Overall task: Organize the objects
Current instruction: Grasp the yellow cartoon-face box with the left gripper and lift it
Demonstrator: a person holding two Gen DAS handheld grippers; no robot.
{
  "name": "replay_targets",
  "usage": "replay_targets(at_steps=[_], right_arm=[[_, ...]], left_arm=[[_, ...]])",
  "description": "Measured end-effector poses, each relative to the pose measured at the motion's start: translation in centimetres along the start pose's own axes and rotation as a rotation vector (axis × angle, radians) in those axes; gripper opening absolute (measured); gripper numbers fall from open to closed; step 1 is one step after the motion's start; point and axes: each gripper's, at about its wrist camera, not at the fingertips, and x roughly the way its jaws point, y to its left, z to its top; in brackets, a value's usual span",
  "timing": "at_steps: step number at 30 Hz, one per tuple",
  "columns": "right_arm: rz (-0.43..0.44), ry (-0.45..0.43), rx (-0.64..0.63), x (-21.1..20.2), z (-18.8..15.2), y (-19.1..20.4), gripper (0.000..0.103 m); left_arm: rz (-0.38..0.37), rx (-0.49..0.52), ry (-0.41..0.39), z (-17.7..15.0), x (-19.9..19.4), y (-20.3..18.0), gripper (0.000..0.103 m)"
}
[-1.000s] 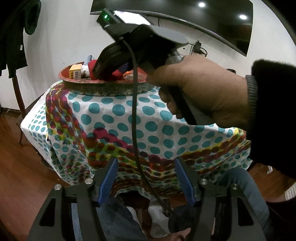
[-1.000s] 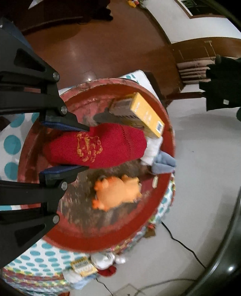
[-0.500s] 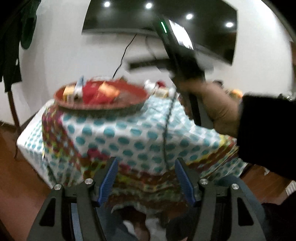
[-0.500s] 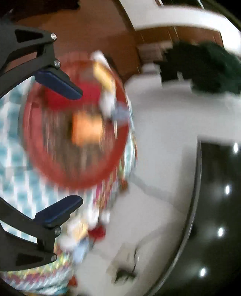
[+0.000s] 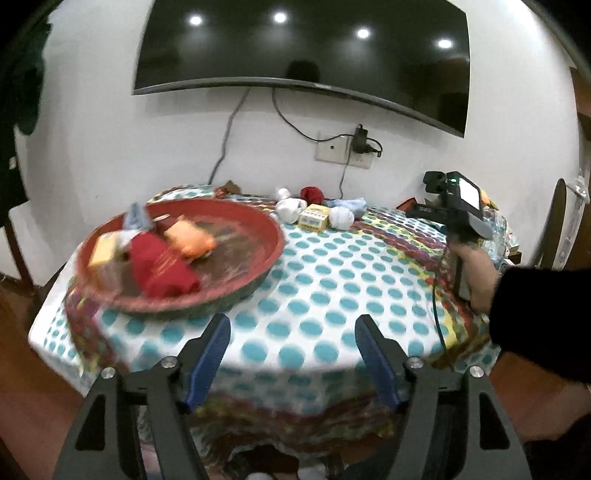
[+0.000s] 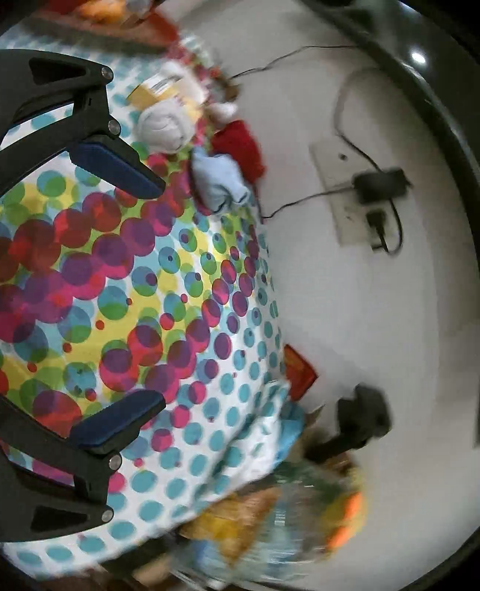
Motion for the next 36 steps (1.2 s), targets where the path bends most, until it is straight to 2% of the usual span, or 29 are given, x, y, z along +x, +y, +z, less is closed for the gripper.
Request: replay_targets(at_steps=[6,11,15,18,23,25,29,32,36], right_arm=[[0.046,-0.001,0.049,0.1,0.2,-1.5,0.103],[0.064,-0.023,0.108,-0.2,0.0,-2.6,0.103],[0.067,-0.03,0.114,-0.3,0.0,-2.7,0.103],[0.071,-0.049,0.099,-0.6,-0.1,-2.3,0.103],[0.088,-0.068,0.089,-0.9,-0.1,-2.1,0.103],[0.095,-0.072,0.092,-1.0,-0.1,-2.1,0.103],[0.112,-0.079,0.086,-1.1,-0.1,-1.9,0.103],[0.117,-0.079,0.084,-1.1,-0.1,-1.8,0.103],[0.121,-0.08,0.089,-1.2,-0.2,-1.8,0.103]], left_arm=[[-0.076,0.06,0.041,5.7,8.0,-4.6,0.072],[-0.127,0.106,0.09,9.2,14.6,-7.7,0.072],[-0.104,0.087,0.151,11.6,20.2,-7.8,0.072],[-0.098,0.048,0.245,12.9,25.2,-7.1,0.072],[-0.009,0.127,0.354,13.7,31.3,-6.6,0.072],[0.028,0.145,0.401,13.8,33.4,-6.2,0.072],[0.039,0.186,0.468,14.1,36.0,-5.9,0.074],[0.032,0.204,0.481,14.9,37.0,-5.8,0.075],[0.039,0.184,0.544,15.3,37.3,-5.4,0.075]])
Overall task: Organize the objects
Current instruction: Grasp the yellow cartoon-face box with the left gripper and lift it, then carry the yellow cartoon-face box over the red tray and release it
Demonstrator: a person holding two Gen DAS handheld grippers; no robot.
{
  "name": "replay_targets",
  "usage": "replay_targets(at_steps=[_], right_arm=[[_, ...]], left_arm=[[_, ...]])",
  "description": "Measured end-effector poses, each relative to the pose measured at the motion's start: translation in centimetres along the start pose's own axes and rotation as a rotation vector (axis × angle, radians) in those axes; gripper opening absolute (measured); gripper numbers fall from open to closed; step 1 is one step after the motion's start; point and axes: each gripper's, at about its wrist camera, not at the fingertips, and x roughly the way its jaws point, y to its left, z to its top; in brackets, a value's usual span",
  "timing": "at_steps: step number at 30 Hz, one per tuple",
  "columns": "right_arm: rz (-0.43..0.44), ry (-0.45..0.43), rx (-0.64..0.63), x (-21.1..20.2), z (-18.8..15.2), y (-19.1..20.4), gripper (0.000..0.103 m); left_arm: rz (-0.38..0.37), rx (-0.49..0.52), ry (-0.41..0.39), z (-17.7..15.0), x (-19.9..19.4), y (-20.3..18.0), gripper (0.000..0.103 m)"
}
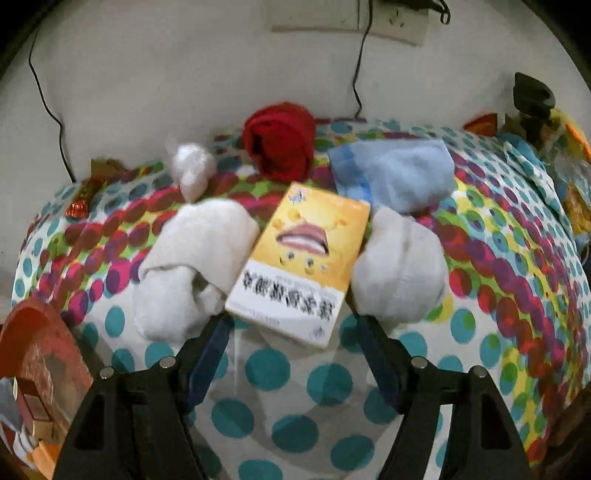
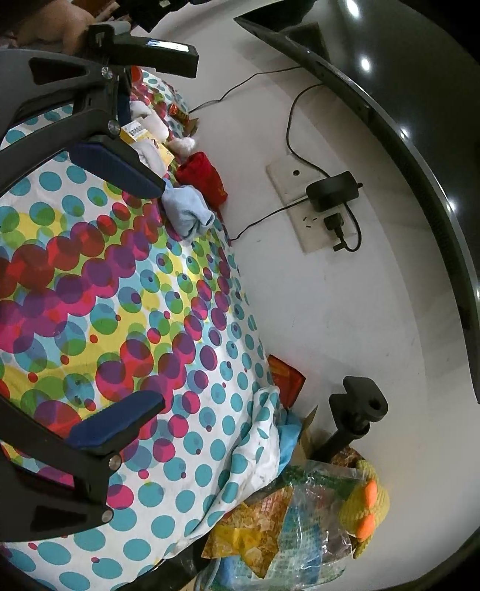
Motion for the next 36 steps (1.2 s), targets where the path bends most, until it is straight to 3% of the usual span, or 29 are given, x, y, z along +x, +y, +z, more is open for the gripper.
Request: replay_targets(at_steps=[5,7,12,14,36], right_arm=[[0.0,-0.004,-0.003,-0.1,0.0,0.1,0.103],[0.006,-0.005,-0.004,-0.1,0.0,0.1,0.103],[0.005,-0.005,-0.003,0.0,0.0,0.0,0.103],[0.004,-0.003,-0.002,0.0,0.0,0.0,0.103],[-0.04,0.003,-0.012,0.2,-0.1,0.2,0.103]], left_arm=[[0.101,0.287,-0.043,-0.2,-0.8,-1.8,0.075],[0.123,0.341,-0.048,0.4,-0.5,-2.2,0.075],[0.048,0.261,-0.022,2.2,0.3,-1.5,0.074],[0.006,0.208,-0.014,2.1,0.2,-1.3,0.053],[0.004,0.079,-0.171,-10.6,-11.7,-4.9,0.053]])
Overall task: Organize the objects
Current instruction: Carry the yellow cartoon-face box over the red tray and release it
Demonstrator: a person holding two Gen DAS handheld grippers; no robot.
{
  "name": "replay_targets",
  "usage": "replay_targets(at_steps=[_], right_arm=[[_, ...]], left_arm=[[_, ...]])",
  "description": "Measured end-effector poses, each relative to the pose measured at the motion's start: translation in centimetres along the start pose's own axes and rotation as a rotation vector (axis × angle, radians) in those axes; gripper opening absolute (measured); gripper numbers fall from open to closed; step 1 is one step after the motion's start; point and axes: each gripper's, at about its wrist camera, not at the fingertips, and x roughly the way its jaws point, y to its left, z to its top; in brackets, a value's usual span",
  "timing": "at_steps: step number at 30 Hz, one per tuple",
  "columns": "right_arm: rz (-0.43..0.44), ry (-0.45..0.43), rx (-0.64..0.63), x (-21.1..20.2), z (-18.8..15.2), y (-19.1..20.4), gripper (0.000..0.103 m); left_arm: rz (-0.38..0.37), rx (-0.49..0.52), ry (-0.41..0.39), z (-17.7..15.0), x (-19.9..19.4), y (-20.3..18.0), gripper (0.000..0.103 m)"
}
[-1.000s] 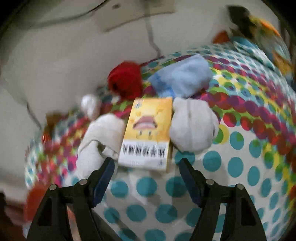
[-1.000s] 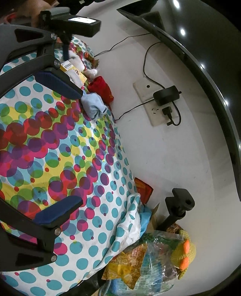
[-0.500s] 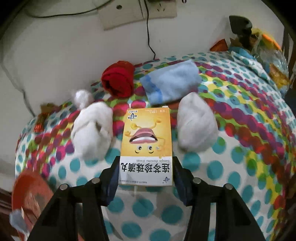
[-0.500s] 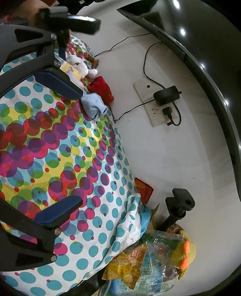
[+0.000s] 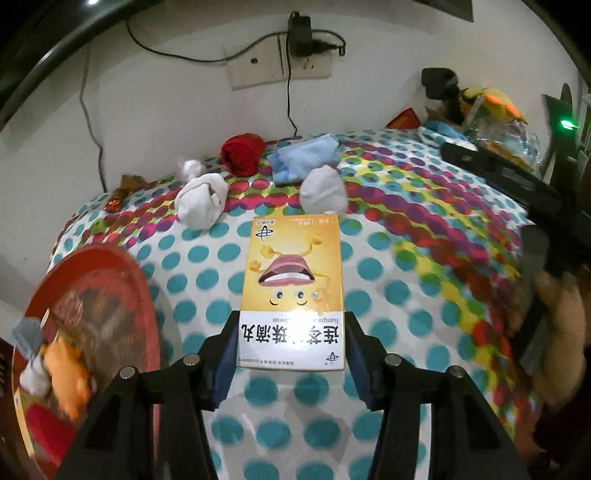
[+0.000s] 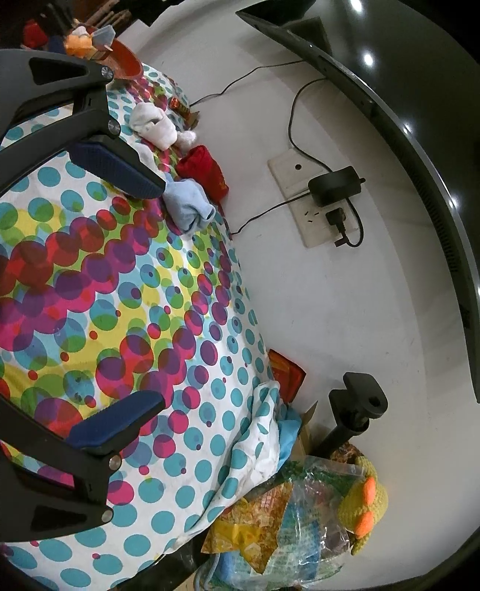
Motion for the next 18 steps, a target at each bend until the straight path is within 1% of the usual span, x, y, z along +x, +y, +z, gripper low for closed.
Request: replay_targets(at_steps=[9,14,18], right_arm=[[-0.019,0.012,-0.002,0.3,0.0,0.0,0.103],[-0.024,0.015,-0.002,0.4,0.0,-0.1,0.103],[-0.023,0.02,0.004,0.5,0.0,-0.1,0.103]], left_arm=[[0.038,-0.046,-0.093,-5.5,-6.3,0.1,0.053],[0.058,-0.097,-0.119,-8.3,-9.2,1.5,0.053],[0.094,-0.139,-0.13,-10.5,-11.0,2.7,0.053]])
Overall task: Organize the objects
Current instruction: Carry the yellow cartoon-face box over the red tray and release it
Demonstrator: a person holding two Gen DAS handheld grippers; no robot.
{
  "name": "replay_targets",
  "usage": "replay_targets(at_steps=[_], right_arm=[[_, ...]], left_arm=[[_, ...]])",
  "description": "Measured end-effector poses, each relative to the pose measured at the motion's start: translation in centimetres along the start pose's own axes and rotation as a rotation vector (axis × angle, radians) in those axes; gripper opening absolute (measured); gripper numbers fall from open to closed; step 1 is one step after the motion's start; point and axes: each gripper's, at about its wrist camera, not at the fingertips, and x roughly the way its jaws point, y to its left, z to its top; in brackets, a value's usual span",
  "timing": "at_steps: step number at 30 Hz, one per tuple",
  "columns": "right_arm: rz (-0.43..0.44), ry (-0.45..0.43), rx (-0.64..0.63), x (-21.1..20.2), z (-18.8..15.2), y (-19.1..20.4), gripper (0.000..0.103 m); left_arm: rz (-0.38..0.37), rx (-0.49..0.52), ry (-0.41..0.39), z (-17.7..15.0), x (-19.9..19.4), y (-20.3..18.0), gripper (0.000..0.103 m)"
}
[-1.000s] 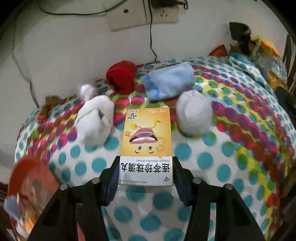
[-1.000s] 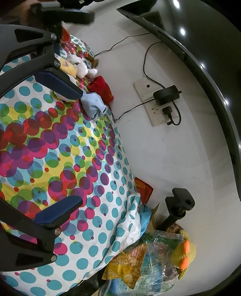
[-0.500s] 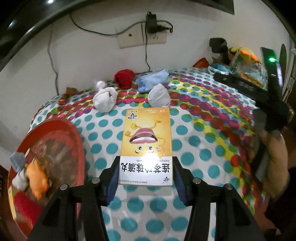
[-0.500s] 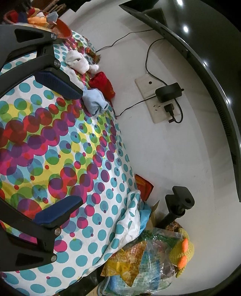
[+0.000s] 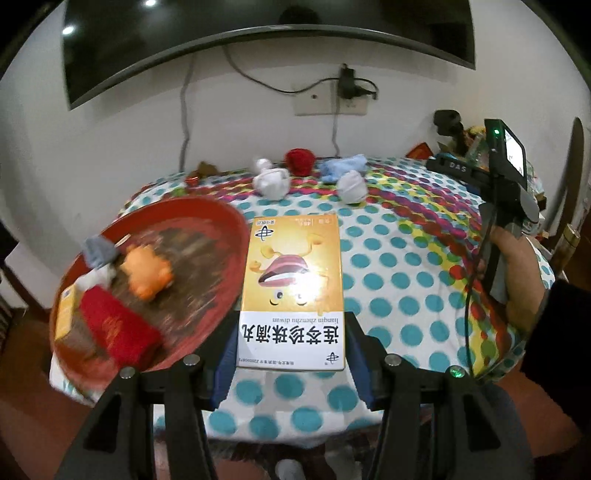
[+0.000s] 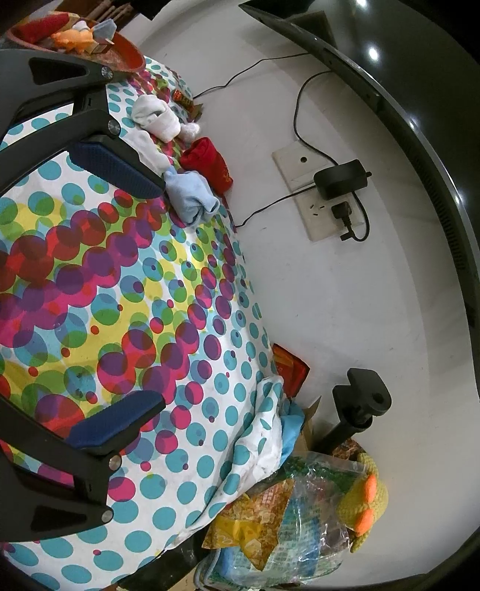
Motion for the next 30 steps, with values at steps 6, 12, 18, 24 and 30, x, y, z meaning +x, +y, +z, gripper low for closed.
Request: replay_targets(at_steps=[6,12,18,24,30], right_arm=[[0.0,0.033,0.028,0.5,-0.1,-0.6,0.103],[0.006,0.038,0.035,0.5,-0.1,-0.7,0.103],[0.008,0.041,0.037,0.6,-0.1,-0.6,0.103],[0.008,0.041,0.036,0.6,-0.2,-0.6,0.103],[0.007,0.039,0.036,0.5,-0.2,-0.6,0.103]], left_arm=[[0.054,-0.08,-0.005,-2.2,-2.2,3.2,0.053],[0.116,-0.157,-0.017,-2.4,-3.4,7.7,0.053],[0.16,-0.234,-0.035,0.9,-3.2,12.0,0.053],[0.222,-0.252,-0.053,5.0,-1.0,13.9,0.053],[0.294,-0.251,-0.032,8.5,3.2,14.8,0.053]])
